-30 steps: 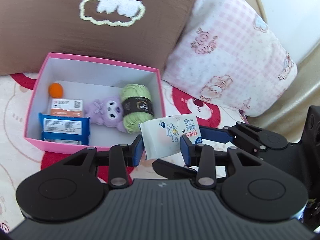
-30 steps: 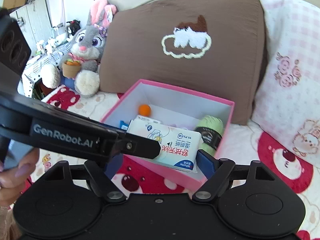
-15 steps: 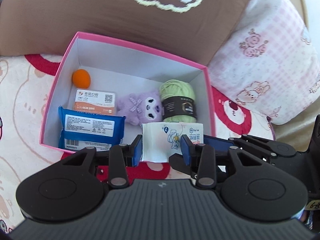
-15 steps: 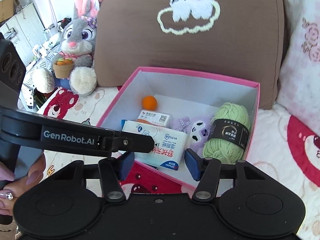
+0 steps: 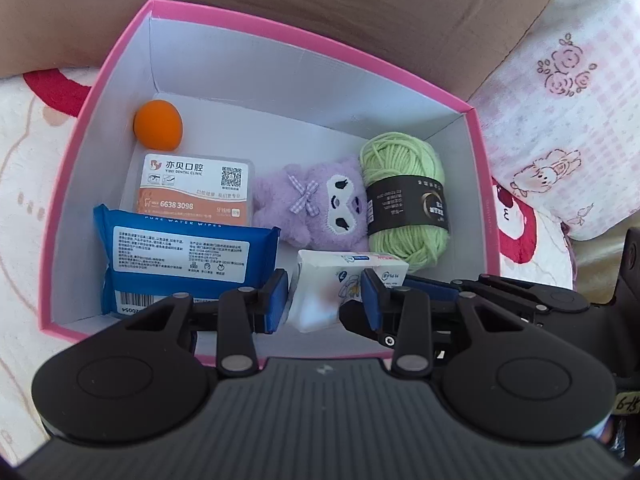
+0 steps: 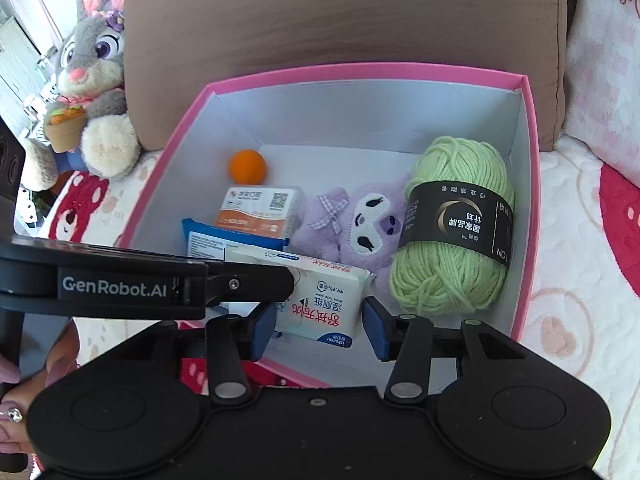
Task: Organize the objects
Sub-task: 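Lower the soap bar into the pink box beside the wipes pack, then open the left tool to release the soap bar and raise it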
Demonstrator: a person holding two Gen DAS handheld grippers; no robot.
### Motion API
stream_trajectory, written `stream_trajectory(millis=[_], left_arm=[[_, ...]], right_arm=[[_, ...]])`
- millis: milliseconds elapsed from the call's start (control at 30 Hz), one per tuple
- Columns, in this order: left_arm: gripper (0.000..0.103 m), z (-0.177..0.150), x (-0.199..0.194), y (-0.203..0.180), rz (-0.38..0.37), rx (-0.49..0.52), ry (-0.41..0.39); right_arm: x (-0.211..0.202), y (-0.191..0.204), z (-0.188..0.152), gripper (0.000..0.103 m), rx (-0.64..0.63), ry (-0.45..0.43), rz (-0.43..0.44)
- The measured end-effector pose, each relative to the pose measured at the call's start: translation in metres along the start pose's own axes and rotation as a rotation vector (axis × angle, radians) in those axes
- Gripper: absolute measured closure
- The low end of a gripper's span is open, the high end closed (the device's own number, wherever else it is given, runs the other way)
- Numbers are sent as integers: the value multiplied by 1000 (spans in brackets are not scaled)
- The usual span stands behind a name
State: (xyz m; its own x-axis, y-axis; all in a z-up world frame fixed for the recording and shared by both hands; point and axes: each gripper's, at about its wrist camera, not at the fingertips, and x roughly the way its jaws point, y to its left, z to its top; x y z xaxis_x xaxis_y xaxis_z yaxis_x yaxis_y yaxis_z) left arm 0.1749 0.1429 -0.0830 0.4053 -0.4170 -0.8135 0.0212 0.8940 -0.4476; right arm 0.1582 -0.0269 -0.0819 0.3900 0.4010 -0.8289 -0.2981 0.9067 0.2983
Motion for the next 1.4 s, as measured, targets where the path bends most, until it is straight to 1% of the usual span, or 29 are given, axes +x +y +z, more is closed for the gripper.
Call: stream_trajectory(millis=[133,300,400,433,500,533,633,733,833,967,1100,1300,1400], left_arm=[[66,1,8,3,0,3,-8],[66,-2,17,4,9,13,-23],[66,-4,20,3,24,14,-40],[65,-4,20,1,28,18,-48],[60,-6,18,-3,32,30,-72],[60,-6,15,-5,28,43,-88],[59,-5,6,-12,24,63,-120],[59,-6,-3,-14,19,62,-131],[59,-10,-13,-18,36,78,-139],[59,-16,-25,-29,82,118,-140],[58,-22,-38,-41,99,141,-143],[58,-29,-65,-58,104,154,-145],[53,-34,-80,-68,95,158,-157]], right_arm=[[7,-4,0,57,1,6,-20],[13,-7,-1,61,1,11,-42],[16,-2,-2,62,-30,1,-81],[17,-1,-3,62,-41,-2,-98],[18,1,-4,63,-57,-12,-126],[18,1,-4,63,-61,-15,-134],[13,0,-6,63,-53,-24,-120],[2,-1,-8,63,-50,-37,-85],[-14,-3,-10,63,-41,-61,-49],[-36,-3,-12,62,-50,-84,-40],[-56,-1,-14,62,-52,-98,-19],[-87,11,-19,62,-109,-122,-37],[-104,16,-22,61,-136,-134,-60]])
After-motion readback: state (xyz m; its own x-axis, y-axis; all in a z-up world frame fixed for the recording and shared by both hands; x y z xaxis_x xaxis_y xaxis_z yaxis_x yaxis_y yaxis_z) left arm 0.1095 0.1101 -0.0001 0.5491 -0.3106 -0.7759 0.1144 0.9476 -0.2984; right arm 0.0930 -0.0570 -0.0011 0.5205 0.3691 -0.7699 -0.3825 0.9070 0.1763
